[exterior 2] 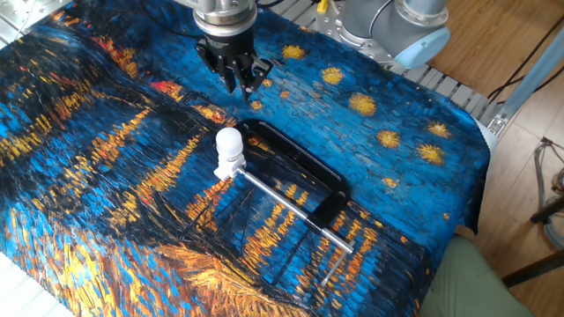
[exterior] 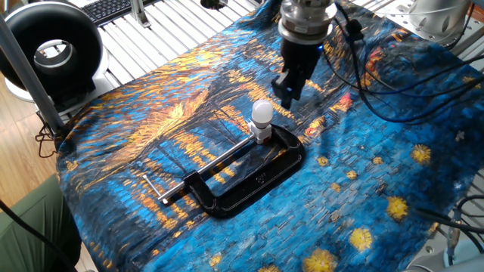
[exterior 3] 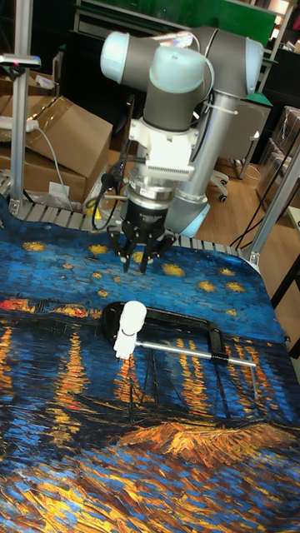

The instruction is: Take out the light bulb by rotating it

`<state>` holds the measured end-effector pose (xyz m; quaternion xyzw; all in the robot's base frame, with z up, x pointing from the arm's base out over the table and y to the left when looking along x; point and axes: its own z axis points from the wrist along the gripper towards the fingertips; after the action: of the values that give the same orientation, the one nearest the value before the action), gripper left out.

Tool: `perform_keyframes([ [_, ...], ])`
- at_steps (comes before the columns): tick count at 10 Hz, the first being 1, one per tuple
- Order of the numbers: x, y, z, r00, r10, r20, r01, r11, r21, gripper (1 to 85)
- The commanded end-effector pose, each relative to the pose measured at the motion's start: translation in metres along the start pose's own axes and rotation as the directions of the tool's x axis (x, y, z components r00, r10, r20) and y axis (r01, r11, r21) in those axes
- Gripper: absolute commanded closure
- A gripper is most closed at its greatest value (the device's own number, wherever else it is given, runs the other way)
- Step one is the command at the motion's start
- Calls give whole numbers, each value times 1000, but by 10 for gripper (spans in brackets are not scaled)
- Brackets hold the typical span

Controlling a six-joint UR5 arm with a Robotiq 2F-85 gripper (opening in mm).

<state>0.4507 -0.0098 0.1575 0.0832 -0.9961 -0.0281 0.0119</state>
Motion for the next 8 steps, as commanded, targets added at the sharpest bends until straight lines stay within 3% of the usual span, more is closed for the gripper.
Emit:
perform_keyframes([
  [1,-28,12,15,1000,-8,18,9,1000,-30,493],
  [4,-47,16,30,1000,-8,28,9,1000,-14,493],
  [8,-53,10,35,998,-40,38,41,999,-2,467],
])
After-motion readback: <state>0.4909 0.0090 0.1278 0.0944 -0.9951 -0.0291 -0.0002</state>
